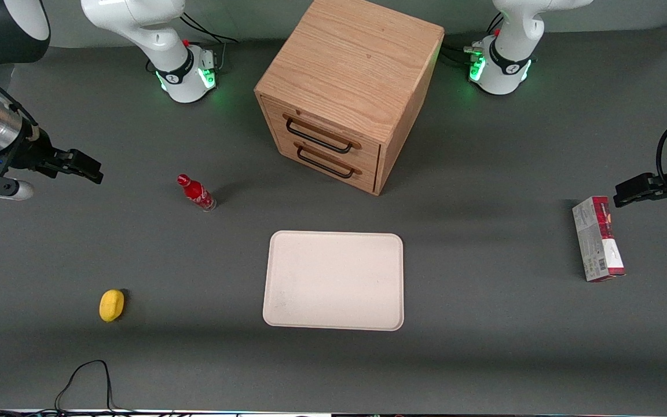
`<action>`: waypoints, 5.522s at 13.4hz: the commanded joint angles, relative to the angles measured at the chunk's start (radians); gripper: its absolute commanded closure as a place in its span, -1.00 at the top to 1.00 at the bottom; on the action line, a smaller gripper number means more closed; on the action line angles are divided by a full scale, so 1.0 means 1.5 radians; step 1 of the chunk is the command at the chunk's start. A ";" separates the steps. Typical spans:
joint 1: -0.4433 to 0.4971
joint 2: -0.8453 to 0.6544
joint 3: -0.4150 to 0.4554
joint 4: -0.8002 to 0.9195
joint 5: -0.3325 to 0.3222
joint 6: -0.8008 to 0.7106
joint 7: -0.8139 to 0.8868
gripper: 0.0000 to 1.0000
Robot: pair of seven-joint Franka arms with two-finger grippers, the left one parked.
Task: Open upper drawer
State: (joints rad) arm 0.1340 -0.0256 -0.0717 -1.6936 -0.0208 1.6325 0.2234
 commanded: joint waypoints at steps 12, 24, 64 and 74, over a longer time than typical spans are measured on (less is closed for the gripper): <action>0.007 0.093 0.288 0.088 0.073 -0.004 -0.054 1.00; 0.014 0.239 0.443 0.074 0.150 0.045 -0.307 1.00; 0.007 0.221 0.093 0.215 0.069 0.033 -0.005 1.00; -0.002 -0.131 0.001 -0.149 0.021 0.082 0.011 1.00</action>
State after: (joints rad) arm 0.1226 -0.0848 -0.0617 -1.7560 0.0319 1.7179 0.1990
